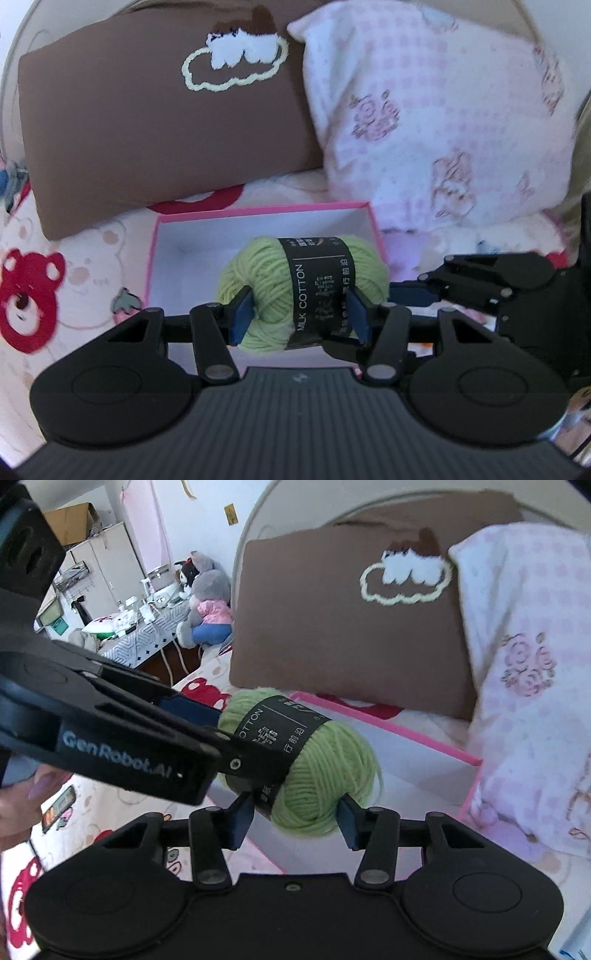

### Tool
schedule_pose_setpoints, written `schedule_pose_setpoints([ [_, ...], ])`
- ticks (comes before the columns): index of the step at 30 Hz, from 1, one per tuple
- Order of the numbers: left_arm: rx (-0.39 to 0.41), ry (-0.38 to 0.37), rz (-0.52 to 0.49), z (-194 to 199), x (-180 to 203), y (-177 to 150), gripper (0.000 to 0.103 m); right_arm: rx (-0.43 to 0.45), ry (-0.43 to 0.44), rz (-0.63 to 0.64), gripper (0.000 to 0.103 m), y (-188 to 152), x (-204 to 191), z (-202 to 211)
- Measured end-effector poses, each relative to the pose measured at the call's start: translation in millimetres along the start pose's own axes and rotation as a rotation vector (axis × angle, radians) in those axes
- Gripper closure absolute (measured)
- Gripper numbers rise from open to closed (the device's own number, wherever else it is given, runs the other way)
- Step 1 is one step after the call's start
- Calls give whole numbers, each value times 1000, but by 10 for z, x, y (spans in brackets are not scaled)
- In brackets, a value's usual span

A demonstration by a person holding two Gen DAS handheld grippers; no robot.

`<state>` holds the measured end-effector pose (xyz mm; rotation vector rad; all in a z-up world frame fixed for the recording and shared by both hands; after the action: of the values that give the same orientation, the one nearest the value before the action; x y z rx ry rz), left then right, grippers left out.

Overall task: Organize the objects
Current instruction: 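Lift the yarn ball with the left tool and carry it over the pink box, then lower the yarn ball into the pink box and open the left tool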

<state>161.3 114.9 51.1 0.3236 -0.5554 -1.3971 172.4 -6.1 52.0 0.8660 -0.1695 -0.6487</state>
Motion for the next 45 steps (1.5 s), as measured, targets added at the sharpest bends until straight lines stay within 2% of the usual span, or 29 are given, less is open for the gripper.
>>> schedule_pose_setpoints([
  [2,-7,33,-12,-89,-3,64,50,-1,9,-19,50,41,48,-86],
  [5,-1,44,-16,-265,-63,108,50,-5,8,-63,50,84,149,-251],
  [13,45,32,66,-758,-477,152,51,-75,19,-97,50,129,276,-849],
  [23,49,1,183,-1299,-960,243,51,-162,4,-91,51,174,329,-1443],
  [28,37,-10,211,-1463,-1057,321,51,-177,-21,-84,52,199,377,-1595],
  [34,31,38,184,-1571,-1002,373,51,-191,-41,-90,53,223,431,-1748],
  [37,7,42,205,-1645,-1043,390,57,-202,-56,-102,55,169,472,-1802],
  [39,-1,72,181,-1694,-1028,384,67,-207,-76,-88,59,141,473,-1836],
  [45,11,95,178,-1747,-1068,387,68,-184,-80,-90,59,110,496,-1896],
])
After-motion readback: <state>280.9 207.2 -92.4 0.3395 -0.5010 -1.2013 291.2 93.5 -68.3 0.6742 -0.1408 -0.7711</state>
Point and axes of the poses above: each gripper's, at about its wrist camera, not at the fingertips, and z roughly against the way its jaws point, x to its right, y to its top, the point moved 1 cm from there along -z, roughly the way its jaws point, and after that the axes turned 13 degrees about z, right-handed, at the moved point
